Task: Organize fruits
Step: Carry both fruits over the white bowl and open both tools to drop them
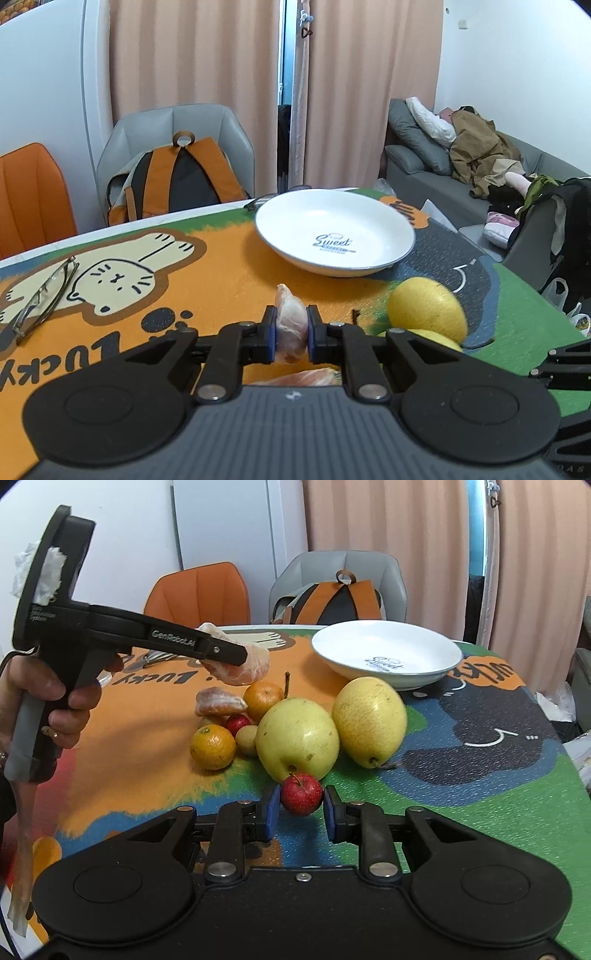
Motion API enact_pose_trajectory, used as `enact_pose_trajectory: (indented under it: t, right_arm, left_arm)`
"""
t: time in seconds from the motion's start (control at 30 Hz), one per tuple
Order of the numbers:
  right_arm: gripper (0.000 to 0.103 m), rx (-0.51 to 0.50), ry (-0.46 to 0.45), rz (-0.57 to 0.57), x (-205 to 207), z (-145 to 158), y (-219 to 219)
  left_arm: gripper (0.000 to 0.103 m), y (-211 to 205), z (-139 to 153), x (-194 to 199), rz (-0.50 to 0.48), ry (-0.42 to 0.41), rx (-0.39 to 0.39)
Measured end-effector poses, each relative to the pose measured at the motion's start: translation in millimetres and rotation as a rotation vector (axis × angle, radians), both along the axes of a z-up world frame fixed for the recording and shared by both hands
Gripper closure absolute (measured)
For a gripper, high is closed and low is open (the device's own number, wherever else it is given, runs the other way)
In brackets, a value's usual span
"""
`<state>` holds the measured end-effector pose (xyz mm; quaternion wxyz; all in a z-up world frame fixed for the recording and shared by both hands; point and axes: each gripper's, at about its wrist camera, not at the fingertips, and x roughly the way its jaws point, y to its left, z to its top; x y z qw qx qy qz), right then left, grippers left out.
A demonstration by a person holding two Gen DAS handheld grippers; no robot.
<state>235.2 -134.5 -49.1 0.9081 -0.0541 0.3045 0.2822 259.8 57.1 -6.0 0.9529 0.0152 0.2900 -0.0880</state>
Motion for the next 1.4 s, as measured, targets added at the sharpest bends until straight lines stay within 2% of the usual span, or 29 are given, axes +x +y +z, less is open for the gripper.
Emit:
enact_pose_trajectory:
  t: [0.37,0.7,1.0,1.13,1.3,1.4]
  right_arm:
    - [0.080,0.017,-0.017,-0.021,7.7,34.8,-18.4]
    - [0.080,0.008,-0.042,-0.021,51.6,58.9,-26.1]
    - [0.080,-0.011,-0.039,-0.028,107.1,61.6,-18.8]
    - [0.079,-0.028,-0.016,-0.039,130.9,57.0,-12.6]
    - [0.079,-0.049,0.004,-0.059,155.9,48.3,-3.7]
    - [0.079,-0.045,0.029,-0.068,170.9,41.7,0.6]
  left_arm:
    - [0.089,-15.0,19.2,-11.8,-0.042,-0.034,-0.032]
    - [0.089,-20.3,23.6,1.6,-0.059,-0.043,-0.038]
    - [0.089,-28.6,18.5,40.8,-0.093,-0.043,-0.026]
    - [0.089,-34.7,14.7,56.5,-0.104,-0.036,-0.016]
    - [0.089,-35.6,8.7,77.5,-0.107,-0.019,-0.057]
    - [0.089,-40.2,4.1,89.4,-0.097,-0.011,-0.037]
